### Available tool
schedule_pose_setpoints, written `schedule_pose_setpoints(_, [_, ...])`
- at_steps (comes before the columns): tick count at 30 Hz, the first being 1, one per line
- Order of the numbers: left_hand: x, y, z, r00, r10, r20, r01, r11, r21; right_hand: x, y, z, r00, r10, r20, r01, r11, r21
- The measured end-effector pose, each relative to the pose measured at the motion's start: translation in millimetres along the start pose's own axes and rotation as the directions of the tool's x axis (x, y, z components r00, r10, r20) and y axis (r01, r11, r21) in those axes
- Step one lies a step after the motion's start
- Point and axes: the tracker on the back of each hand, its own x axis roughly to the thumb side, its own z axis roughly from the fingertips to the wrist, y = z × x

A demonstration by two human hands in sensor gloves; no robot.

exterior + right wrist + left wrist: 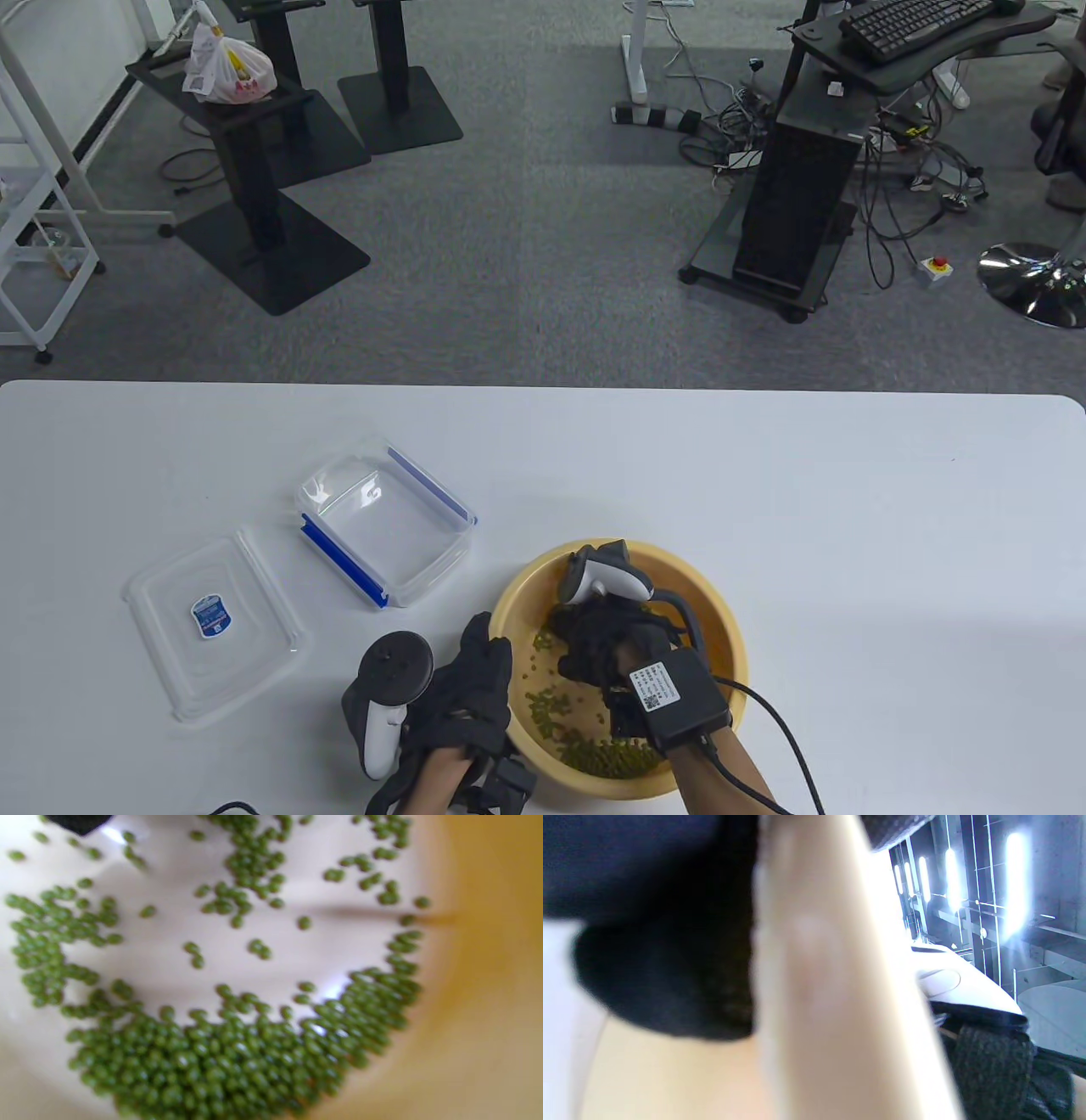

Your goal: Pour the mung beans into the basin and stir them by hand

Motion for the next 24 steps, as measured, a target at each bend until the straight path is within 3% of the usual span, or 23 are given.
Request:
schedule_pose_setpoints(5, [0.1,-0.1,-0.2,1.0,-0.002,0.003,0.002,1.0,0.002,-23.1,7.2,9.6,1.0,0.009,-0.03,-0.012,0.995,-0.096])
schedule_pose_setpoints(8, [0.1,0.0,-0.5,1.0,-0.005,0.004,0.005,1.0,0.002,-30.5,18.9,19.0,1.0,0.004,0.004,-0.005,0.998,0.058])
schedule_pose_setpoints(10, [0.1,0.0,-0.3,1.0,-0.003,0.002,0.003,1.0,0.0,-31.1,28.6,25.8,0.995,-0.037,0.093,0.015,0.972,0.233])
schedule_pose_setpoints(14, [0.2,0.3,0.8,1.0,-0.025,-0.007,0.025,1.0,0.005,-23.9,28.2,44.9,0.932,-0.158,0.325,0.071,0.962,0.262])
schedule_pose_setpoints(16, [0.2,0.2,0.5,1.0,-0.02,-0.003,0.02,1.0,-0.002,-22.9,20.9,59.0,0.894,-0.17,0.415,0.098,0.977,0.189])
schedule_pose_setpoints(18, [0.4,0.4,0.6,1.0,-0.021,0.0,0.021,1.0,-0.001,-32.0,10.3,77.1,0.865,-0.154,0.477,0.148,0.988,0.05])
schedule_pose_setpoints(21, [1.9,0.9,1.4,0.999,-0.05,0.004,0.05,0.999,0.008,-48.5,2.1,94.1,0.848,-0.197,0.493,0.326,0.925,-0.193])
schedule_pose_setpoints(22, [2.1,0.7,1.6,0.999,-0.051,0.005,0.051,0.999,0.01,-51.3,2.1,97.0,0.829,-0.209,0.518,0.393,0.877,-0.276])
schedule_pose_setpoints(24, [2.5,0.2,1.9,0.998,-0.054,0.008,0.054,0.998,0.01,-54.6,1.2,100.8,0.832,-0.182,0.525,0.381,0.874,-0.301])
